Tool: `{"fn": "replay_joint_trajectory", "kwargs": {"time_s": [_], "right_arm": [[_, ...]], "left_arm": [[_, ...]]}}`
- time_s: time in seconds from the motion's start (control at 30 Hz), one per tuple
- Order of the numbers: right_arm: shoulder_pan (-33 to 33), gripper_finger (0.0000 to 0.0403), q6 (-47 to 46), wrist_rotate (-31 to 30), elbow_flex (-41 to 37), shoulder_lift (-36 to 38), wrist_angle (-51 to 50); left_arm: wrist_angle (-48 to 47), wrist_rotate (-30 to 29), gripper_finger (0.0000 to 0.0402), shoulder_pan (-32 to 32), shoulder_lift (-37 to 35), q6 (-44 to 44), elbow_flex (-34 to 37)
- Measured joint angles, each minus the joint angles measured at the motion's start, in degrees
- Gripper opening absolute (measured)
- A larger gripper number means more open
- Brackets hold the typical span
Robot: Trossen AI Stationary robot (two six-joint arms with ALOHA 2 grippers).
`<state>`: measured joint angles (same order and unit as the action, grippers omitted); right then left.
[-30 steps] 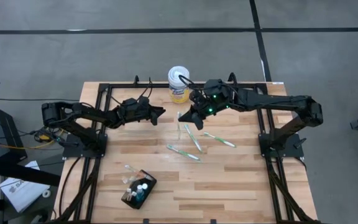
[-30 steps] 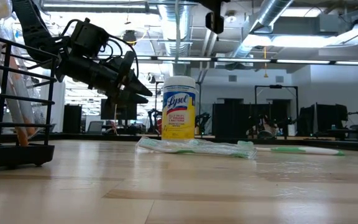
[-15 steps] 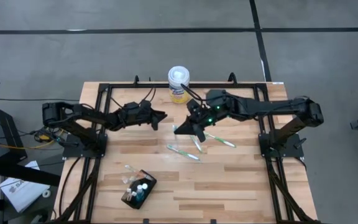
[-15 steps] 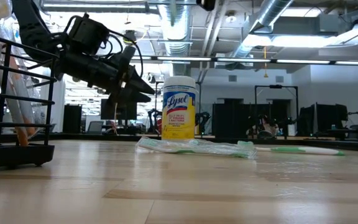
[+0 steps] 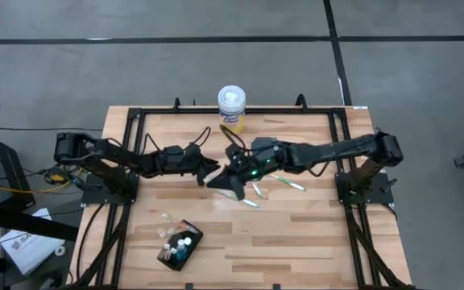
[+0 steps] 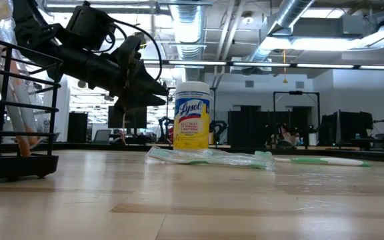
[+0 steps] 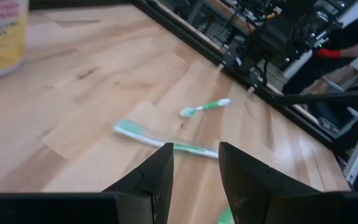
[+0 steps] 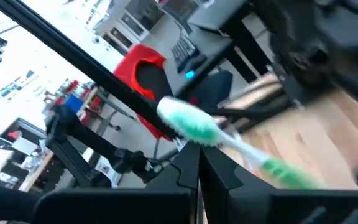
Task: Pick & Place toothbrushing station
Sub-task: Put the green toothbrush into the black wire organizer bin
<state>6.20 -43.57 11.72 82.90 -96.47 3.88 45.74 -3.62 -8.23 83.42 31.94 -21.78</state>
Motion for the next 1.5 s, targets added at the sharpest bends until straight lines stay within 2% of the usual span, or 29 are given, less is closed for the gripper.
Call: {"fn": "replay_joint_trajectory", "kwargs": {"time_s": [0.4,0.57,0.97,1.17,1.5], "right_arm": [[4.6,0.0,0.4,0.0,20.3,-14.9,-0.9],[5.8,0.0,0.3,0.0,26.6,-19.3,-2.2],[9.9,0.0,0.6,-6.2,27.7,-18.9,-6.9],[11.4,0.0,2.4,-9.3,27.6,-19.2,-12.5],[11.4,0.0,3.3,-10.7,26.1,-19.2,-11.3]], "left_arm": [[-0.5,1.1,0.0123,0.4,0.0,-0.1,0.0],[-0.8,1.7,0.0123,1.1,0.0,-0.2,0.0],[-0.9,1.9,0.0123,2.4,0.0,-0.6,0.0],[-1.0,1.9,0.0123,2.4,0.0,-2.2,0.0],[-1.0,1.9,0.0123,2.4,0.0,-2.2,0.0]]}}
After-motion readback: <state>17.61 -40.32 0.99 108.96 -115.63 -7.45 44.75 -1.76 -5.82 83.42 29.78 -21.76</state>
